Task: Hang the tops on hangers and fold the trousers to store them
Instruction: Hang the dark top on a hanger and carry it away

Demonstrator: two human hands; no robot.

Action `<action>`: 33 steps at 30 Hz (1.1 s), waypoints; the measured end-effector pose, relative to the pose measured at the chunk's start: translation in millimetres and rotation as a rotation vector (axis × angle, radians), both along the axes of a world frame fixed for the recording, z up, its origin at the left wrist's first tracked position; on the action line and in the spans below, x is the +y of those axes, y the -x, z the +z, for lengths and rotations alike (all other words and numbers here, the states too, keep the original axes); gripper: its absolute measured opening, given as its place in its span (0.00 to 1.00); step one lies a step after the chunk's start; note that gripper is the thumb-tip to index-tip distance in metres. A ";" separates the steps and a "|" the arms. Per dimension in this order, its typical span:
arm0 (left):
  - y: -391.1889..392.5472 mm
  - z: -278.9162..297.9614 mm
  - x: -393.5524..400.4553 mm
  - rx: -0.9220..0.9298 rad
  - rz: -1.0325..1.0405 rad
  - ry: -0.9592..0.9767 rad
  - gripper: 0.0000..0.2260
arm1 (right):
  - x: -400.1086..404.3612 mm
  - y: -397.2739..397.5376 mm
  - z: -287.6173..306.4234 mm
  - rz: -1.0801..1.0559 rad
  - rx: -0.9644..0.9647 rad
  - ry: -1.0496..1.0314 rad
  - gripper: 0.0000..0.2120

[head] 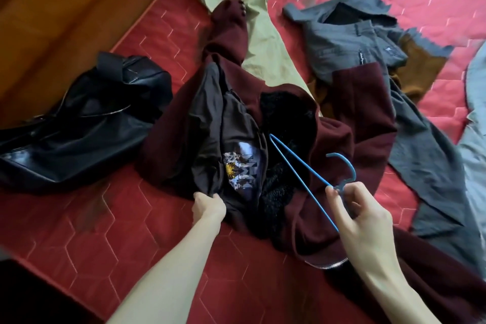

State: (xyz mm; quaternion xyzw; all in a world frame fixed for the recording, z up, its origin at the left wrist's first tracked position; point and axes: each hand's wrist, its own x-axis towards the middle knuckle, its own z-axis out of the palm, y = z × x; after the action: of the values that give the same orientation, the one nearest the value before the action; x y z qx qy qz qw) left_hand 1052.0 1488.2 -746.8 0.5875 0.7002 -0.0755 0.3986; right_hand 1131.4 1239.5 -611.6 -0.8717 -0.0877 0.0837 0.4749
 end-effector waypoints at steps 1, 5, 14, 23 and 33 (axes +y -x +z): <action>2.5 2.7 0.3 -0.026 -0.035 -0.029 0.16 | 0.2 0.4 0.4 -0.004 0.006 0.000 0.15; 10.7 32.2 0.5 -0.218 -0.065 -0.096 0.24 | 5.3 2.8 7.4 -0.013 0.011 0.011 0.11; 2.4 140.8 -10.8 -0.476 -0.298 -0.031 0.37 | 28.7 1.8 70.3 0.040 0.058 0.037 0.07; -11.4 319.8 3.9 -0.553 -0.910 0.038 0.22 | 59.4 -16.0 174.1 0.282 0.074 0.143 0.30; -11.0 496.6 12.3 -0.683 -1.256 -0.001 0.11 | 109.2 -29.6 280.8 0.613 0.028 0.088 0.14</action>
State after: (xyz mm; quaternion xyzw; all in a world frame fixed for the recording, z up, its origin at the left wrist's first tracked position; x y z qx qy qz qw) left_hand 1062.9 1500.4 -250.2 0.8706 0.0659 -0.1023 0.4767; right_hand 1161.0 1348.7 -330.8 -0.8232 -0.3362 0.2388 0.3903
